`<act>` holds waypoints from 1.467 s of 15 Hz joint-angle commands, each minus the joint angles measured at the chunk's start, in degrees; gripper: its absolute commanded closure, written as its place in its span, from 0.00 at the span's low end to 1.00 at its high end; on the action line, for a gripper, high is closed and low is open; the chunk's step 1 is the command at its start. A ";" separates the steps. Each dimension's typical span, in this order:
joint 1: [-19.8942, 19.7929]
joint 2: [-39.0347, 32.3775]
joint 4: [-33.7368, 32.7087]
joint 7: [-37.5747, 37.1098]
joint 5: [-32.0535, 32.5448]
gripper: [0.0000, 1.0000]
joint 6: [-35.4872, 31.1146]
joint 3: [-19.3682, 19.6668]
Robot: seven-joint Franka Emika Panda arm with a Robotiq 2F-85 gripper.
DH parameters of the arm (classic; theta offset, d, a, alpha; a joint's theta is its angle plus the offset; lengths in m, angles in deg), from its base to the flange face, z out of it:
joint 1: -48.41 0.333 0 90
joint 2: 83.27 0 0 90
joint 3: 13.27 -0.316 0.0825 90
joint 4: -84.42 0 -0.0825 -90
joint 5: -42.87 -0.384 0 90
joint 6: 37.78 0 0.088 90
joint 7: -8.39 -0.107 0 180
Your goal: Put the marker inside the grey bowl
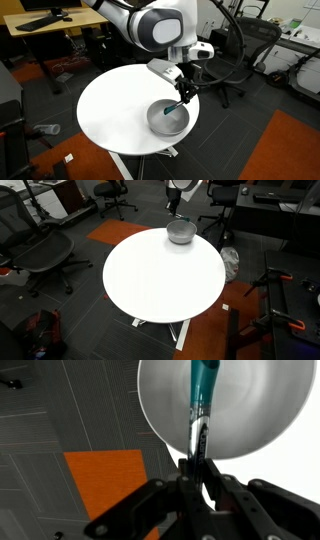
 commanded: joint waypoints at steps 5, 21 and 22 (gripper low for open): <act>-0.27 0.67 1.10 -3.56 -1.04 0.95 0.01 -0.39; -0.24 1.33 3.33 -5.31 -1.69 0.00 -1.03 -0.50; -0.23 -0.55 0.96 -4.04 -0.64 0.00 0.09 -0.23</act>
